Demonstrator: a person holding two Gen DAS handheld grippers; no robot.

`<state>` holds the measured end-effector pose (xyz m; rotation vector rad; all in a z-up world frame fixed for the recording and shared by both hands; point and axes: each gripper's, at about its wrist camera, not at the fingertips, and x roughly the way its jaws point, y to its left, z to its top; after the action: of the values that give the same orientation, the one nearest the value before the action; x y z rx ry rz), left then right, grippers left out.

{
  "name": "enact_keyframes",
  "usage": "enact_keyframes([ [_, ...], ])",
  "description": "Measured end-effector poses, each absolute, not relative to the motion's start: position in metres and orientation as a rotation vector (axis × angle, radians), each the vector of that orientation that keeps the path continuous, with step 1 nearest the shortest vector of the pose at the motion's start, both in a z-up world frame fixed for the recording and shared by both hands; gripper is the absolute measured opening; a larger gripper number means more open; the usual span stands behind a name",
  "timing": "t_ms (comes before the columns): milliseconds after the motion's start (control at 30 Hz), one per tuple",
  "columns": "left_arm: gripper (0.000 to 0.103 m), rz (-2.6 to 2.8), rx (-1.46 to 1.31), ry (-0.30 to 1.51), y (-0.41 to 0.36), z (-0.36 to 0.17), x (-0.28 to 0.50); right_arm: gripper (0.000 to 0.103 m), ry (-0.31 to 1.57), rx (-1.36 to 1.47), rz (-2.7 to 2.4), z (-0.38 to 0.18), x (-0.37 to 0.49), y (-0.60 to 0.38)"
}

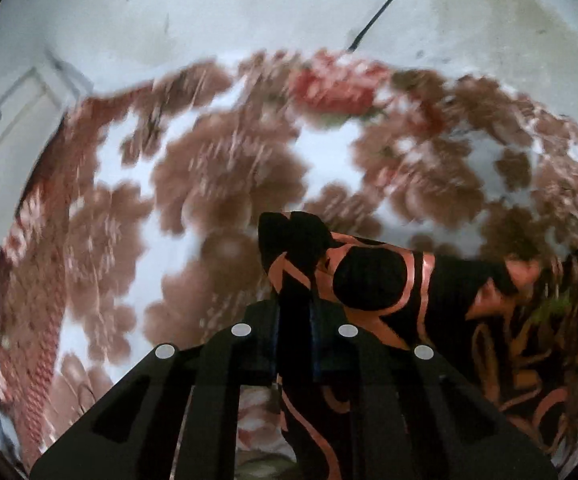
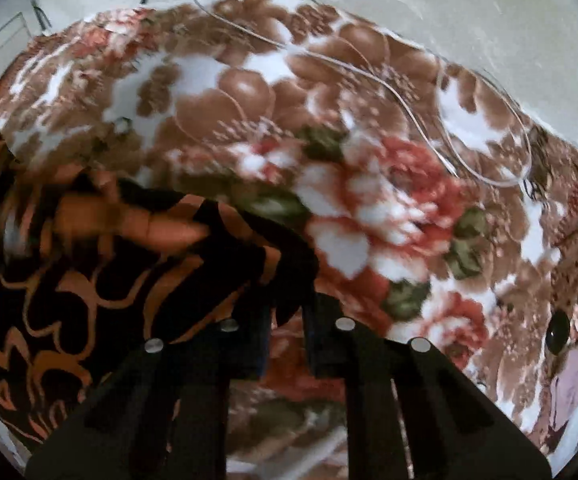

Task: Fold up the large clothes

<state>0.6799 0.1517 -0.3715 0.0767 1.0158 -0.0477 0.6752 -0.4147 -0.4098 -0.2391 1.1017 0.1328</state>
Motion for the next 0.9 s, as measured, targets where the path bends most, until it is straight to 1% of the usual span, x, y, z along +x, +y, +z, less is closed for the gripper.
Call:
enact_keyframes([
  [67,0.01,-0.056,0.08,1.06,0.148,-0.394,0.68,0.014,1.126,-0.239,0.114,-0.421,0.675,-0.417],
  [167,0.01,-0.077,0.088,1.086,0.136,-0.41,0.68,0.015,1.147,-0.301,0.098,-0.439,0.674,-0.406],
  [200,0.012,-0.086,0.067,1.093,0.136,-0.413,0.681,0.017,1.142,-0.312,0.099,-0.441,0.674,-0.404],
  [267,0.022,-0.08,0.061,1.088,0.135,-0.412,0.679,0.022,1.138,-0.303,0.088,-0.44,0.674,-0.403],
  [300,0.035,-0.083,0.074,1.089,0.134,-0.411,0.678,0.035,1.14,-0.289,0.081,-0.437,0.675,-0.404],
  [333,0.053,-0.082,0.096,1.083,0.133,-0.407,0.675,0.054,1.135,-0.288,0.056,-0.432,0.673,-0.407],
  [367,0.059,-0.084,0.113,1.07,0.132,-0.404,0.671,0.06,1.123,-0.284,0.042,-0.427,0.671,-0.408],
  [400,0.069,-0.081,0.14,1.049,0.132,-0.397,0.665,0.071,1.113,-0.273,0.038,-0.42,0.667,-0.409],
  [433,0.072,-0.071,0.155,1.036,0.132,-0.391,0.658,0.078,1.1,-0.27,0.031,-0.411,0.661,-0.408],
  [500,0.075,-0.059,0.181,0.997,0.128,-0.372,0.642,0.083,1.052,-0.285,0.025,-0.393,0.647,-0.399],
  [533,0.078,-0.054,0.189,0.976,0.125,-0.364,0.633,0.089,1.032,-0.286,0.054,-0.385,0.639,-0.39],
  [600,0.081,-0.086,0.183,0.932,0.109,-0.346,0.61,0.098,0.948,-0.306,0.087,-0.365,0.614,-0.36],
  [633,0.084,-0.103,0.178,0.911,0.1,-0.34,0.599,0.098,0.926,-0.31,0.091,-0.361,0.61,-0.351],
  [733,0.087,-0.168,0.117,0.89,0.063,-0.338,0.568,0.098,0.893,-0.275,0.129,-0.359,0.59,-0.304],
  [800,0.087,-0.179,0.136,0.89,0.035,-0.352,0.552,0.098,0.893,-0.245,0.138,-0.369,0.581,-0.275],
  [900,0.087,-0.132,0.274,0.9,0.007,-0.387,0.541,0.098,0.95,-0.255,0.111,-0.396,0.573,-0.242],
])
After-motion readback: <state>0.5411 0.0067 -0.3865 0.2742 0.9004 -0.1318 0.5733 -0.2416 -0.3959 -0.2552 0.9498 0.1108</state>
